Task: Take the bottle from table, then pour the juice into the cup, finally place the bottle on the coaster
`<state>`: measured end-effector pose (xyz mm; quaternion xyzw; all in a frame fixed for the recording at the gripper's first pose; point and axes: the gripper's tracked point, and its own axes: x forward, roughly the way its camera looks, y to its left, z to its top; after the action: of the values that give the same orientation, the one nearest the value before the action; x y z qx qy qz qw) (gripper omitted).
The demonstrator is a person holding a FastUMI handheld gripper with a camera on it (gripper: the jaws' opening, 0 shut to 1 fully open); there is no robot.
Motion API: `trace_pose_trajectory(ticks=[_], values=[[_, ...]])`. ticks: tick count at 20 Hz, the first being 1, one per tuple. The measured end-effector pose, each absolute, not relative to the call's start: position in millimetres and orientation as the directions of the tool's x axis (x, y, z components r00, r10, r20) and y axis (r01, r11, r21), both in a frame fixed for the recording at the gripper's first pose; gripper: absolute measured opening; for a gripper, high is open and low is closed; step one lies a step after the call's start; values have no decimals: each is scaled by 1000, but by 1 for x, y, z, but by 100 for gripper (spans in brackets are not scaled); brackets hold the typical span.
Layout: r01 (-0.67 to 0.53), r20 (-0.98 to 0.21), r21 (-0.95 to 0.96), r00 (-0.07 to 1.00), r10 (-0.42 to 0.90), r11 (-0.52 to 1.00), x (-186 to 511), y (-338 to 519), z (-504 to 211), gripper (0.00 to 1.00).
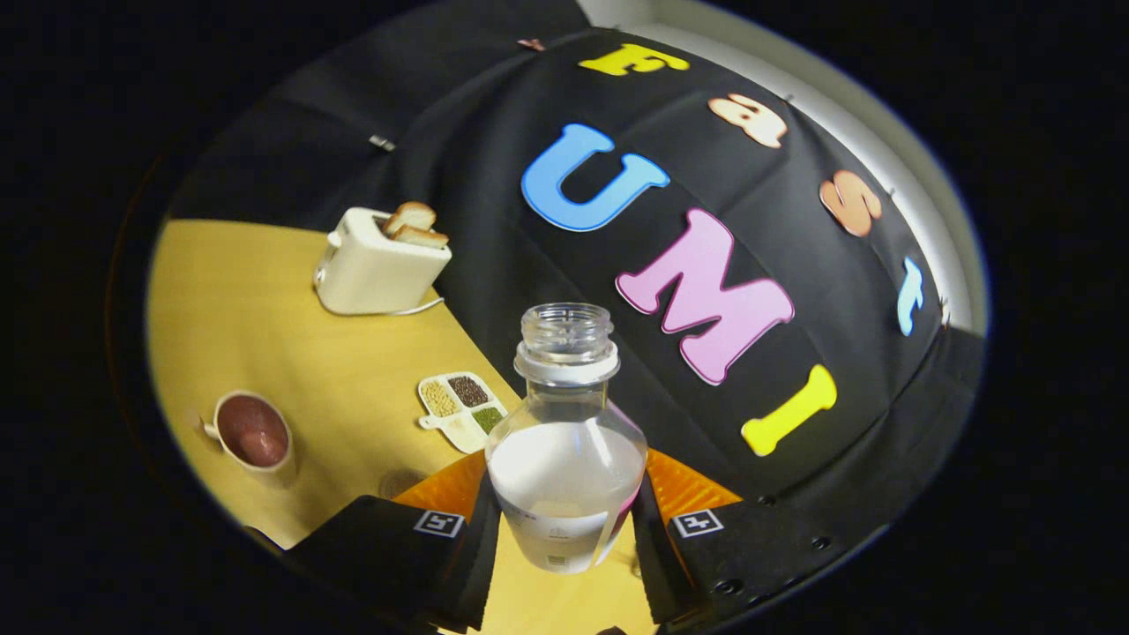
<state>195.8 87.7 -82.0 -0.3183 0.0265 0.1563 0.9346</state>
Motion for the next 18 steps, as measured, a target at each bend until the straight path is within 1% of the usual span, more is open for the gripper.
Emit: trace_pose_trajectory(ticks=[3,7,14,18], values=[[-335,-161,-412,942,294,847,208,90,-100,70],[-375,-184,-239,923,337,896,221,101,-129,70],[-393,-147,-95,914,377,915,248,115,-164,70],[-412,-172,-36,900,400,911,252,125,-195,71]])
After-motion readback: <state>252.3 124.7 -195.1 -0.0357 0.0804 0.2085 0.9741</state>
